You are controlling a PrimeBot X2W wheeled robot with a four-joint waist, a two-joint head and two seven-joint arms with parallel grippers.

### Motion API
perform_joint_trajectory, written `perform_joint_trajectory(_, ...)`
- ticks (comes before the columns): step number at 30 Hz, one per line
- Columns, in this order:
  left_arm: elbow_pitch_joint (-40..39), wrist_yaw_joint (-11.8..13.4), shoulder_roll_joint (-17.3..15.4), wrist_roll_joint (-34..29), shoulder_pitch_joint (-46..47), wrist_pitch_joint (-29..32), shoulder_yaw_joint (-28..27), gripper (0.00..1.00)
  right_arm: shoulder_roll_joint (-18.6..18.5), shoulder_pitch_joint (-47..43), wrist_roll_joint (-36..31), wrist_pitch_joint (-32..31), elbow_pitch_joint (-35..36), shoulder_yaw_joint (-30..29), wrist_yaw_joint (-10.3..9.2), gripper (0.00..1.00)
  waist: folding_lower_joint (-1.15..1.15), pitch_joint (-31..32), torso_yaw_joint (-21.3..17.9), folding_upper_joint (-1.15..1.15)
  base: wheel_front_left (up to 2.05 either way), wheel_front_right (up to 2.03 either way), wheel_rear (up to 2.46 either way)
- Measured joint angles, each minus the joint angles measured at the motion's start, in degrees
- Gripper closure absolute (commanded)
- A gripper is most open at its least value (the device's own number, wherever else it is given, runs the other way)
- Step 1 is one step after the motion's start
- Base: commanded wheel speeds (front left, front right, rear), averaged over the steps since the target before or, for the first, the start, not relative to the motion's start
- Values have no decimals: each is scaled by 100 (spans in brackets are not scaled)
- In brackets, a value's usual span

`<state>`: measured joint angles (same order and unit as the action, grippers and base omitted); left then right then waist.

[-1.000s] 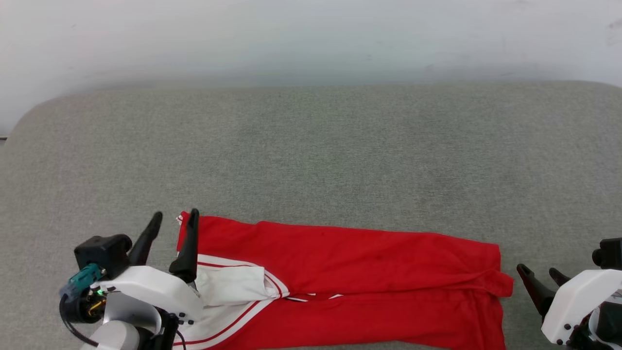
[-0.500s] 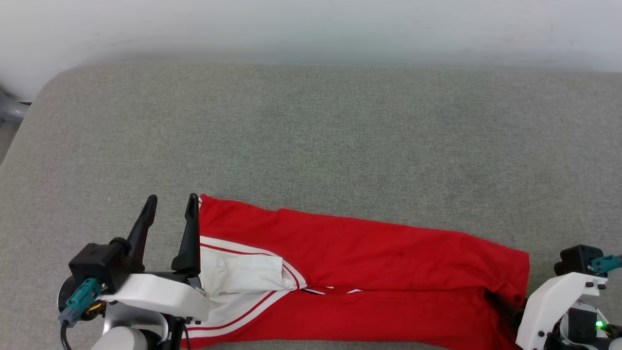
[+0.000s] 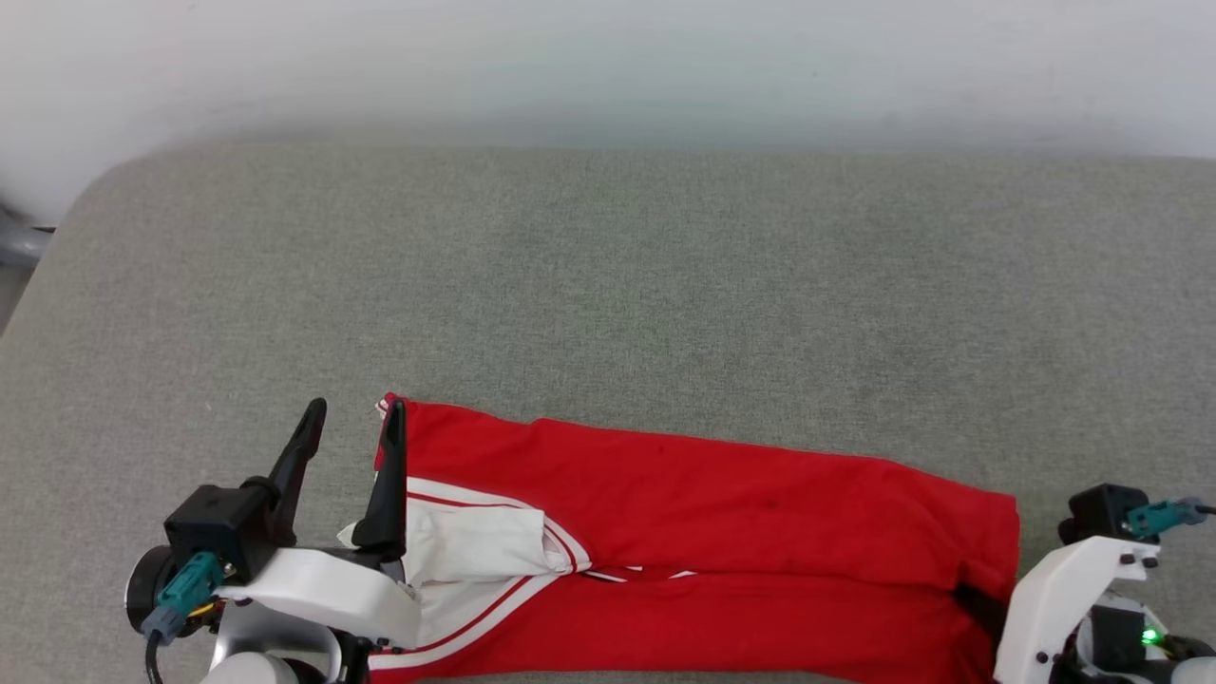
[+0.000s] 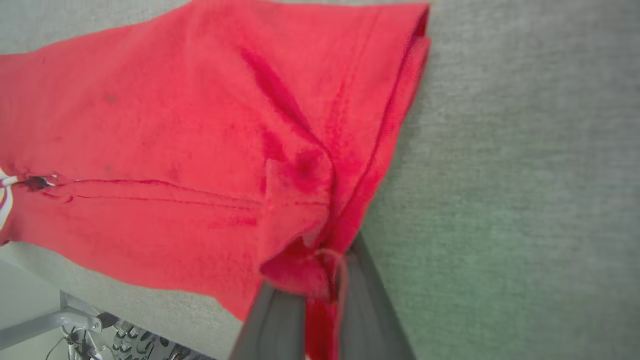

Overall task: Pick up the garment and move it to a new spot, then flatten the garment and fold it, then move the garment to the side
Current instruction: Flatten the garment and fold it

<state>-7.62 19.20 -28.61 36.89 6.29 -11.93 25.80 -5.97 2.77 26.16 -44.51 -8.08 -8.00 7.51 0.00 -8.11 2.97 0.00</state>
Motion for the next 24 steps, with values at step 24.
perform_joint_trajectory(24, -37, 98, -48, -40, -168, 74, 140, 0, -104, 87, 405, -267, 459, -1190, 0, 100, 0, 329, -184, 0, 0, 0, 0)
